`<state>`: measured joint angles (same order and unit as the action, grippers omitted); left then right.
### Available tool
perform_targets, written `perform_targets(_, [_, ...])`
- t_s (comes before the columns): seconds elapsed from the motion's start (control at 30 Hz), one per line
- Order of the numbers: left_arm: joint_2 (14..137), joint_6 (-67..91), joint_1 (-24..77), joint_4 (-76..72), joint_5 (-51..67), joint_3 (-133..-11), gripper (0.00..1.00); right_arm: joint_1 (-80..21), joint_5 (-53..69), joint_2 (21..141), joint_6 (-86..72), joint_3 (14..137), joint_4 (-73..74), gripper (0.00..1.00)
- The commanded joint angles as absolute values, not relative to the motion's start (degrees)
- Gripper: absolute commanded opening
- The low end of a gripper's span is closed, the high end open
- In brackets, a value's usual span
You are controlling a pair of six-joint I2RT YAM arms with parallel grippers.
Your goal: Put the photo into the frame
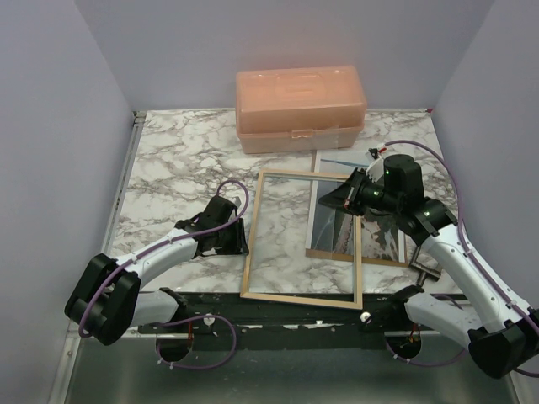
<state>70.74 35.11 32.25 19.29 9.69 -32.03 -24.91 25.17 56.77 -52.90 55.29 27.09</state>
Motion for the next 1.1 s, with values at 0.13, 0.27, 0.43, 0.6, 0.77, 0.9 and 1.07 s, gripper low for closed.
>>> perform_targets(0.13, [72.4, 34.0, 32.2, 19.9, 8.4, -31.6, 0.38, -25.0, 23.4, 55.3, -52.2, 55.0, 28.1, 0.0])
perform_targets(0.27, [72.5, 34.0, 32.1, 19.9, 8.5, -31.6, 0.38, -24.9, 23.0, 55.2, -52.3, 54.5, 28.2, 0.01])
perform_targets(0.43, [72.6, 34.0, 32.2, 19.9, 8.5, -31.7, 0.38, -25.0, 23.3, 55.0, -52.7, 53.6, 27.6, 0.01])
perform_targets(0.6, [72.6, 34.0, 32.2, 19.9, 8.5, -31.7, 0.38, -25.0, 23.4, 54.8, -52.8, 53.0, 27.4, 0.01])
perform_targets(0.77, [72.7, 33.9, 32.2, 19.9, 8.5, -31.7, 0.38, -25.0, 23.7, 54.7, -53.3, 52.7, 27.0, 0.01])
perform_targets(0.9, [72.9, 33.9, 32.3, 19.9, 8.5, -31.8, 0.38, -24.9, 23.6, 54.7, -53.5, 52.9, 26.8, 0.01])
perform_targets(1.07, [72.9, 33.9, 32.2, 19.9, 8.6, -31.8, 0.38, -25.0, 24.1, 54.7, -54.1, 51.7, 25.9, 0.01])
